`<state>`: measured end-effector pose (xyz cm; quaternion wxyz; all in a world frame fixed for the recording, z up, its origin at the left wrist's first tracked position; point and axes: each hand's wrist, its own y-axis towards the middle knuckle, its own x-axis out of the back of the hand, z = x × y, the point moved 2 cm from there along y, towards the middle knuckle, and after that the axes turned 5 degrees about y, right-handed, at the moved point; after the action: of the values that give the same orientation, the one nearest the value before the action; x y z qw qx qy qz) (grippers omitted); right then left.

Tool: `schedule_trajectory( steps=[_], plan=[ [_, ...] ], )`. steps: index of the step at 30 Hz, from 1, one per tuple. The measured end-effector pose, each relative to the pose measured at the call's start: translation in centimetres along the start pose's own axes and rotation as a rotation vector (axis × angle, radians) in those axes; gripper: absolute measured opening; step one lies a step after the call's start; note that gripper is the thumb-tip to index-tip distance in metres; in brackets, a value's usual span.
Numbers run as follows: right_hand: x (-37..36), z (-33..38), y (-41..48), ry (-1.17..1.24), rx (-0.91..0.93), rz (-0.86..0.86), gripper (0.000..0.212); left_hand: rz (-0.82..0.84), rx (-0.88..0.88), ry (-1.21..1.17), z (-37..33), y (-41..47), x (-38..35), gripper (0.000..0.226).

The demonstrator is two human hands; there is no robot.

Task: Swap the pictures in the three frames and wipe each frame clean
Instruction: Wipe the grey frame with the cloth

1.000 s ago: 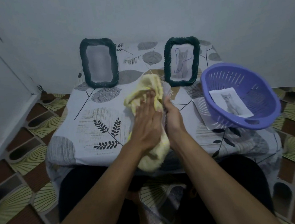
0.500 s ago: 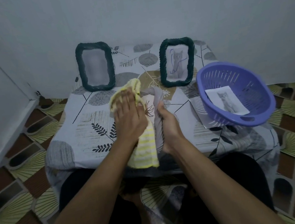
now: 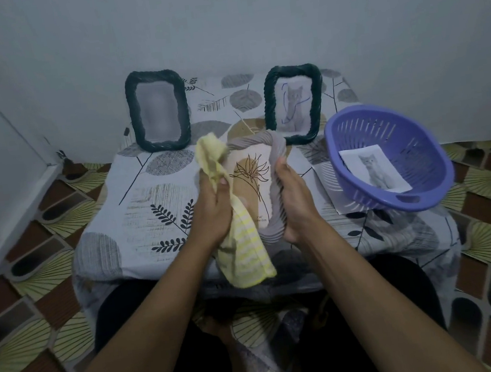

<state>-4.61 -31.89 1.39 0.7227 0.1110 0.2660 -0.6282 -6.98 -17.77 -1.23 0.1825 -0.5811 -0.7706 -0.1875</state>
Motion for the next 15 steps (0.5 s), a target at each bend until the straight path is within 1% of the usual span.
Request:
schedule_trajectory(
  steps=[1, 3, 4, 6, 8, 9, 10, 11, 12, 15],
  plan=[
    [0.2, 0.0, 0.1, 0.000, -0.005, 0.008, 0.056, -0.007, 0.065, -0.032, -0.4, -0.1, 0.2, 0.051],
    [0.4, 0.2, 0.3, -0.018, 0.011, -0.007, 0.054, -0.034, 0.110, -0.040, -0.7, -0.3, 0.2, 0.047],
    [0.5, 0.3, 0.3, -0.020, 0.024, -0.019, 0.052, -0.043, 0.117, -0.050, -0.8, -0.5, 0.1, 0.046],
    [0.9, 0.4, 0.6, -0.017, 0.063, -0.061, 0.044, -0.042, 0.112, -0.087, -0.4, -0.9, 0.0, 0.053],
    [1.2, 0.7, 0.7, -0.002, 0.079, -0.063, 0.044, -0.029, 0.089, -0.107, 0.1, -1.4, 0.0, 0.053],
    [1.7, 0.7, 0.9, 0.001, 0.084, -0.071, 0.043, -0.025, 0.075, -0.116, 0.1, -1.7, 0.0, 0.047],
    [1.8, 0.8, 0.8, -0.001, 0.072, -0.072, 0.037, -0.026, 0.067, -0.123, 0.0, -2.0, 0.0, 0.038],
    [2.0, 0.8, 0.9, 0.000, 0.068, -0.034, 0.031, -0.037, 0.066, -0.127, -0.1, -2.1, 0.1, 0.031],
    [2.2, 0.7, 1.0, 0.007, 0.059, -0.009, 0.029, -0.059, 0.073, -0.121, -0.2, -2.2, 0.2, 0.030],
    [2.0, 0.3, 0.7, -0.001, 0.046, -0.025, 0.028, -0.128, 0.151, -0.062, -0.7, -1.9, 0.5, 0.048]
  ],
)
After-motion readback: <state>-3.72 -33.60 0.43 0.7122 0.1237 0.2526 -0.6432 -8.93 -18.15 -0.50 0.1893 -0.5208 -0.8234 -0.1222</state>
